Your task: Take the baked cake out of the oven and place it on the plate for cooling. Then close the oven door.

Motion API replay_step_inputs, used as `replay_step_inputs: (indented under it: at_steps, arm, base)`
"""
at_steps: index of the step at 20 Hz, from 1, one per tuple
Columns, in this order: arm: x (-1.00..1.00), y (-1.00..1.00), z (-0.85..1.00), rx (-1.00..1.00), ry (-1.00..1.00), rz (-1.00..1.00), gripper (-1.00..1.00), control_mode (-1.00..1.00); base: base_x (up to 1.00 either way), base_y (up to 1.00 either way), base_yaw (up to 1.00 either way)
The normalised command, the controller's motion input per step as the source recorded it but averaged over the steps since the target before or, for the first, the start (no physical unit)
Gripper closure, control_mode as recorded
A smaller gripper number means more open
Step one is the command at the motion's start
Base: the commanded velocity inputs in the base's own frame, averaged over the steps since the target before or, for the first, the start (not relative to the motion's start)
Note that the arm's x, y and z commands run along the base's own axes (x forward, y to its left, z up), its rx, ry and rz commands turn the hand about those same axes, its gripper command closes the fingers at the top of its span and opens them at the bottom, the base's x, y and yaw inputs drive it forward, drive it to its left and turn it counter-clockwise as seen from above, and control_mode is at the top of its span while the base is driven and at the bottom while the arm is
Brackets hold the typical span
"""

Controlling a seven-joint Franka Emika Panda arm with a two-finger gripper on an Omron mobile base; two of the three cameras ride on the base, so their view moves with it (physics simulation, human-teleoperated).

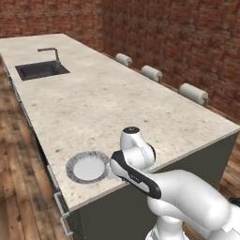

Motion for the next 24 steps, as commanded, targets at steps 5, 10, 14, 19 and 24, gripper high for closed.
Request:
replay_step_inputs:
  at_steps: [5,10,14,19,24]
  arm:
    - [0.0,0.0,0.0,0.0,0.0,0.0,1.0,1.0]
    - [0.0,0.0,0.0,0.0,0.0,0.0,1.0,1.0]
    - [0.0,0.0,0.0,0.0,0.0,0.0,1.0,1.0]
    - [0.0,0.0,0.0,0.0,0.0,0.0,1.0,1.0]
    - [0.0,0.0,0.0,0.0,0.0,0.0,1.0,1.0]
  base:
    - [0.49,0.22,0.29]
    - [0.53,0.1,0.24]
    - [0.47,0.07,0.23]
    - [0.02,0.0,0.04]
    - [0.0,0.0,0.0]
